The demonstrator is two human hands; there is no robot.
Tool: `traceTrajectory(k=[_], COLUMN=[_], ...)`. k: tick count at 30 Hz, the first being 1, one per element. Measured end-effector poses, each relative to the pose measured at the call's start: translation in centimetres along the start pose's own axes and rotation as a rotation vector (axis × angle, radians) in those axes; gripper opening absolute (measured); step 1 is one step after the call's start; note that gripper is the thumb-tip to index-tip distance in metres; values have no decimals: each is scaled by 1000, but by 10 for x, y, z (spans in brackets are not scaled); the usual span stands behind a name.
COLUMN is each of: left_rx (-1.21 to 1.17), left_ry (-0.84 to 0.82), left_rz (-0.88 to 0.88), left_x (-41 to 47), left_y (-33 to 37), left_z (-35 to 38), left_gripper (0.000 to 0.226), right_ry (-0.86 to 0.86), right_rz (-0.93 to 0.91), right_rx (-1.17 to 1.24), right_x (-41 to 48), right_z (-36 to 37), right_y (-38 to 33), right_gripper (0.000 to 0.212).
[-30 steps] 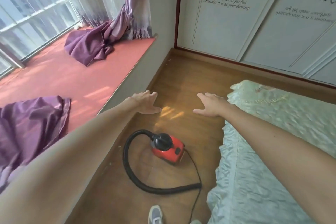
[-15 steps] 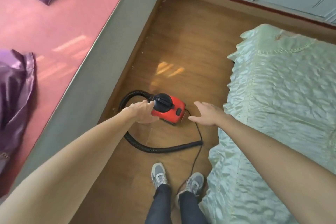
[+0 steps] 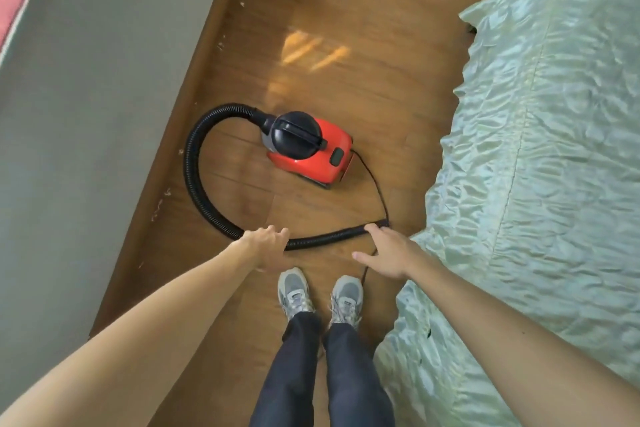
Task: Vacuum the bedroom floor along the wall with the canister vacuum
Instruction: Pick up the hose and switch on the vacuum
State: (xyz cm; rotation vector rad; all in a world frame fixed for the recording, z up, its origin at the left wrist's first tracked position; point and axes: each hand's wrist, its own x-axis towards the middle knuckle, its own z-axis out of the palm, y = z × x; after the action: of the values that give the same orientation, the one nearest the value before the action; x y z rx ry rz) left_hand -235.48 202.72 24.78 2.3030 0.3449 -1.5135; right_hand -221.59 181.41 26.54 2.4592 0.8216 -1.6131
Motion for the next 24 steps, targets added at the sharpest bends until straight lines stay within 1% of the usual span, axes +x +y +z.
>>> traceTrajectory(k=[3, 10, 16, 24], left_rx=[-10, -20, 164, 215], left_ry=[-38, -75, -80, -94], left_rz=[3, -14, -17, 0], left_x=[24, 73, 121, 186], left_y=[0, -5, -7, -19], left_z=[26, 52, 63, 99], left_gripper=[70, 72, 61, 59], right_ry=[-49, -130, -169, -217], right_rz=[5, -9, -10, -2], right_rx=[14, 6, -9, -9], right_x=[21, 74, 132, 200], right_z=[27, 63, 90, 140], right_y=[13, 26, 42, 57], right_gripper=[81, 72, 70, 67])
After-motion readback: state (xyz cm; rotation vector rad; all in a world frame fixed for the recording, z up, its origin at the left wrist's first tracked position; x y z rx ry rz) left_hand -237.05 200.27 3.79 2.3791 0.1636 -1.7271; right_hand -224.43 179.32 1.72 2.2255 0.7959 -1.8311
